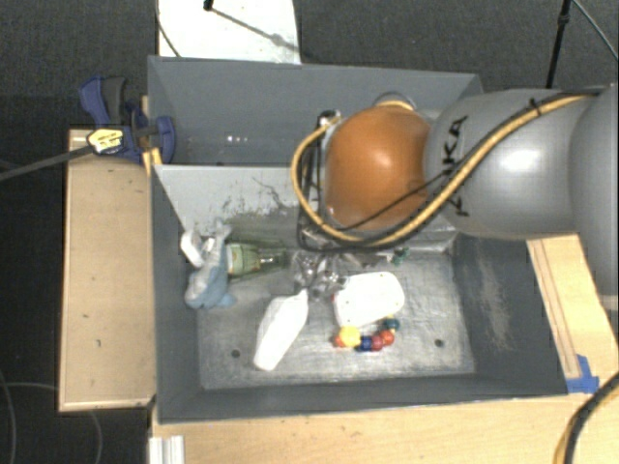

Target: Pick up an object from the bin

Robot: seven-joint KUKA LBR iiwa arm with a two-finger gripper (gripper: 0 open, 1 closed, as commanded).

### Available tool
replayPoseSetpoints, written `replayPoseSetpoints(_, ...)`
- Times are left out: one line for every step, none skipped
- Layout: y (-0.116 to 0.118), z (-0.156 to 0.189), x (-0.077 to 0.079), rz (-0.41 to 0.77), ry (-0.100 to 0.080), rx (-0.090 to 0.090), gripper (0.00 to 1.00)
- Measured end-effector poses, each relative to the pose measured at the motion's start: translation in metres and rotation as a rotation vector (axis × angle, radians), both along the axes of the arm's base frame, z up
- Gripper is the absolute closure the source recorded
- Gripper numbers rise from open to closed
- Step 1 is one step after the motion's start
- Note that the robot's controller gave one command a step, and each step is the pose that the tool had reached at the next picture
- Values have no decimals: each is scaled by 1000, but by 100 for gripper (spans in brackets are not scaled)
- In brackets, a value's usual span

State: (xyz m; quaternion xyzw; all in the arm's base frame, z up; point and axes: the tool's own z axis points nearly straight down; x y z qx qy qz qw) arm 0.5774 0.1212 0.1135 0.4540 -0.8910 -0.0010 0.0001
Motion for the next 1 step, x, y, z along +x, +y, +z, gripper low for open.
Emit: replayPoseSetpoints(0, 20, -1, -1, 3, -1, 100)
